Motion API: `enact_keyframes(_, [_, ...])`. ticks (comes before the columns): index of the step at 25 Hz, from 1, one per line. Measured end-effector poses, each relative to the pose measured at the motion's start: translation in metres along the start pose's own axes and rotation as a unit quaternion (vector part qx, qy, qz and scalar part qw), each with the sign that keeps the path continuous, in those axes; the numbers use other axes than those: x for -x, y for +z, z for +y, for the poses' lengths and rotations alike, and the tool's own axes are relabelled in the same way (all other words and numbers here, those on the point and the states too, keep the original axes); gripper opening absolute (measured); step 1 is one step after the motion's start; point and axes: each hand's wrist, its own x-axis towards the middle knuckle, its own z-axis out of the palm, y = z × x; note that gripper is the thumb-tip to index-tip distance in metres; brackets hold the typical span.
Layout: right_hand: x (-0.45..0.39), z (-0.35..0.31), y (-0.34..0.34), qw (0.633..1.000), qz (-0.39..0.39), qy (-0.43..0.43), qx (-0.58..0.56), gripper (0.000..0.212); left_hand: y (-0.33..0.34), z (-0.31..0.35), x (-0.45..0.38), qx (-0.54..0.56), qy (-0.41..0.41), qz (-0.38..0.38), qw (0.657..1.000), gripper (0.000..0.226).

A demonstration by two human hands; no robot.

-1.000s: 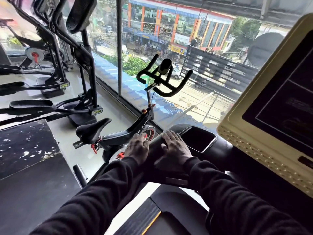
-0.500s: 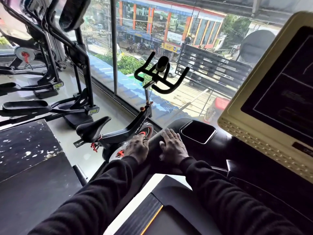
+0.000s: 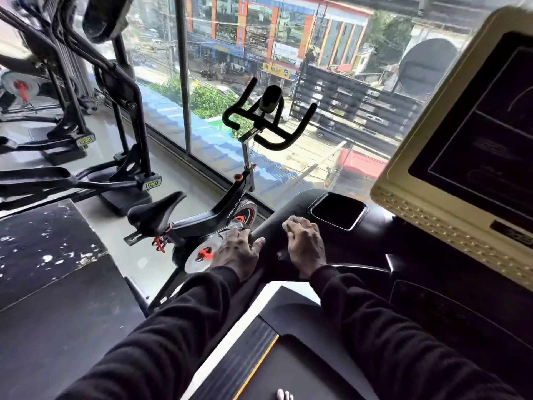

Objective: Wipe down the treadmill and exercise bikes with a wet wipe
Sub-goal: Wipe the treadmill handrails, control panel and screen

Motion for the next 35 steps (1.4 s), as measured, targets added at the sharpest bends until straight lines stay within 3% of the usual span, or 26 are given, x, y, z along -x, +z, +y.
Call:
enact_keyframes(2, [0.021, -0.022, 0.007, 0.998, -0.017, 0.012, -0.066, 0.023, 0.001, -0.001, 0.000, -0.020, 0.014, 0.000, 1.000, 0.054])
enact_keyframes(5, [0.044, -0.030, 0.005, 0.996, -0.053, -0.007, -0.068, 0.021, -0.001, 0.002, -0.001, -0.010, 0.023, -0.002, 1.000, 0.051])
enact_keyframes(9, [0.013, -0.023, -0.005, 0.977, -0.033, 0.189, -0.093, 0.015, -0.003, 0.006, 0.003, -0.004, 0.020, 0.014, 1.000, 0.051])
enact_keyframes(14, [0.075, -0.065, 0.011, 0.991, -0.072, 0.016, -0.111, 0.012, -0.006, 0.003, 0.005, 0.014, 0.004, 0.016, 1.000, 0.054])
enact_keyframes(18, [0.052, -0.043, 0.009, 0.979, 0.005, 0.142, -0.146, 0.012, -0.004, -0.003, 0.014, -0.022, -0.018, 0.015, 0.999, 0.061])
enact_keyframes(23, [0.104, -0.054, 0.022, 0.985, -0.052, 0.021, -0.164, 0.003, -0.004, -0.012, 0.030, -0.056, -0.041, 0.019, 0.997, 0.059])
enact_keyframes(28, [0.071, -0.038, 0.021, 0.958, 0.028, 0.145, -0.246, 0.009, -0.003, -0.024, 0.050, -0.085, -0.062, 0.034, 0.994, 0.065])
enact_keyframes(32, [0.116, -0.060, 0.030, 0.962, -0.063, 0.023, -0.265, 0.007, -0.003, -0.032, 0.066, -0.110, -0.082, 0.040, 0.990, 0.068])
enact_keyframes(33, [0.119, -0.058, 0.029, 0.960, -0.059, 0.002, -0.274, 0.007, -0.004, -0.031, 0.070, -0.115, -0.089, 0.041, 0.989, 0.070])
enact_keyframes(35, [0.102, -0.049, 0.029, 0.951, -0.015, 0.038, -0.306, 0.008, -0.005, -0.031, 0.081, -0.124, -0.092, 0.051, 0.987, 0.071])
